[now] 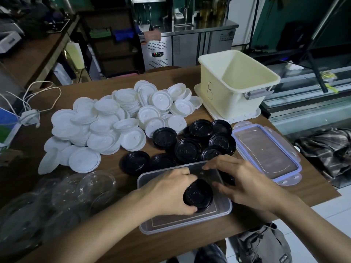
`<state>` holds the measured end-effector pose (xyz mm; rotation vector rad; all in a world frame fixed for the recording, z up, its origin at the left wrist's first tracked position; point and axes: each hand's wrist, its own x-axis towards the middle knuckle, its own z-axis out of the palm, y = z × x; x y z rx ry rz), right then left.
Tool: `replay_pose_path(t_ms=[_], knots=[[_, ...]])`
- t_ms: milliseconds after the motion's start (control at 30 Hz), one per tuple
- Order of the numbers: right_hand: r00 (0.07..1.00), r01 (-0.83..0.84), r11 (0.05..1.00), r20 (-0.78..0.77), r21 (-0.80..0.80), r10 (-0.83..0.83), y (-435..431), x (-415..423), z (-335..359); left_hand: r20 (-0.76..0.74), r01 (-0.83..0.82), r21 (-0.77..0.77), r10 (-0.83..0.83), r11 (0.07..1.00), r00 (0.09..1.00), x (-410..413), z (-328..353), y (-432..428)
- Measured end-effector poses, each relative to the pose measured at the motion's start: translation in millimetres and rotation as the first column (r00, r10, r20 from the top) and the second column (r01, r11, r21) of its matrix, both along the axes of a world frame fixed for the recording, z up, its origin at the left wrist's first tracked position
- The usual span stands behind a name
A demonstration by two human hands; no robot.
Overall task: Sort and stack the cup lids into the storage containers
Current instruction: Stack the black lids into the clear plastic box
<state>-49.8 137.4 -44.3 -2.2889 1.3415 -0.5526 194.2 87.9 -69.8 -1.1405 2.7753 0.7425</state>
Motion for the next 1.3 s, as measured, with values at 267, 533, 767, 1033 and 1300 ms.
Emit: replay_pose_path(t_ms=[267, 533, 767, 1033, 1300], knots=[[1.0, 0.006, 1.0, 0.013, 0.002, -0.006, 1, -1, -1, 0.025, 0.013, -0.034, -0.012, 0.999, 1.0, 0, 1, 4], [1.0, -0.006, 1.0, 0.017, -0.001, 0.006, 1, 2, -2, 0.072, -0.016, -0.035, 0.018, 0.999, 0.997, 1, 8, 6], [1.0, -0.012, 1.0, 0.028, -0.014, 0.013, 1, 1, -4, 0.117, 0.01, -0.073, -0.001, 0.997, 0.993, -2, 7, 11], [0.995, 0.015, 0.997, 0.101, -0.082, -0.007, -12, -2, 2, 0.059, 0.004, -0.037, -0.002, 0.999, 0.998, 10, 27, 4], [0.997, 0.067, 0.993, 0.054, -0.099, -0.062, -63, -4, 5, -0.268, -0.044, -0.086, 0.02, 0.995, 0.963, 26, 56, -41]])
